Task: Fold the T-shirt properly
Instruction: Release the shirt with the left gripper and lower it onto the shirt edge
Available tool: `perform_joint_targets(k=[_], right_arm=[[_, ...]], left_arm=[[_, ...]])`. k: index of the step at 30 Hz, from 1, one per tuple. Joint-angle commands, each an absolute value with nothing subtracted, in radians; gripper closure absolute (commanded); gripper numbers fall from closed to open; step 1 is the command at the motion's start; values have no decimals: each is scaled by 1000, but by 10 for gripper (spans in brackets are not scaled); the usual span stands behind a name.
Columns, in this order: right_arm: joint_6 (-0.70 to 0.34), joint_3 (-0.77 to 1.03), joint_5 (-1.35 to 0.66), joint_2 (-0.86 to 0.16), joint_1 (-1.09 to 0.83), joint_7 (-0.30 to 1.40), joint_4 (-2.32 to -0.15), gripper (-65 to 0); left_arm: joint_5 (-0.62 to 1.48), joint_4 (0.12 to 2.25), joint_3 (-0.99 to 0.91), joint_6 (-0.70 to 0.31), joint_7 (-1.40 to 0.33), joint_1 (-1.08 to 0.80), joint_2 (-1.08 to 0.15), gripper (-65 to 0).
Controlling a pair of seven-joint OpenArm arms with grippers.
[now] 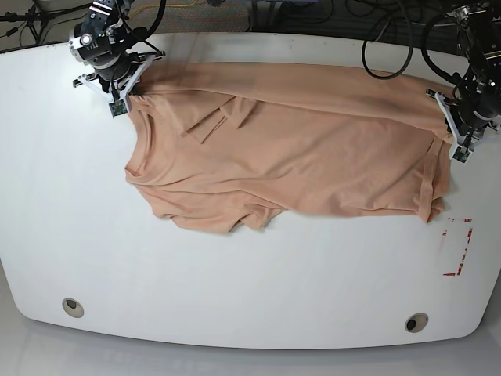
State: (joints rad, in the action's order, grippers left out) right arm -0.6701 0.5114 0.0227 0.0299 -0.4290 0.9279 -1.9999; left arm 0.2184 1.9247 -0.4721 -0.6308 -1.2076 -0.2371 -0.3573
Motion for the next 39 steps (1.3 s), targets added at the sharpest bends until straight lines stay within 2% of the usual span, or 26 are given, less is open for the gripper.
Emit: perform_joint_targets(k=[1,12,24,26,28,31,34,36,39], right_arm=[[-661,519,24,21,-412,920,-1995,-19],[-661,519,24,21,-404,920,-1975,-19],[-661,518,19,21,-404,920,-1974,-19],[-661,518,19,21,-404,920,-1974,-19],[-661,518,19,21,-404,920,-1974,-19],[-661,516,19,21,-404,920,-1974,-19],[-661,515,19,21,-404,920,-1974,-21],[-662,515,19,21,-404,920,-1974,-24],[-664,513,19,21,-404,920,-1977,-27]], left_arm=[[143,1922,-460,-638,-1208,-208,-377,0],[117,1696,-461,-639,-1207,-113,-398,0],[117,1589,-458,-639,-1205,-31,-403,0],[116,1570,-458,-639,-1205,-18,-404,-35],[114,1560,-458,-639,-1205,-7,-406,-101],[114,1557,-458,-634,-1205,-1,-406,-253],[114,1558,-458,-631,-1205,-1,-406,-369],[114,1558,-458,-631,-1205,1,-406,-407],[117,1558,-458,-631,-1205,2,-406,-415]])
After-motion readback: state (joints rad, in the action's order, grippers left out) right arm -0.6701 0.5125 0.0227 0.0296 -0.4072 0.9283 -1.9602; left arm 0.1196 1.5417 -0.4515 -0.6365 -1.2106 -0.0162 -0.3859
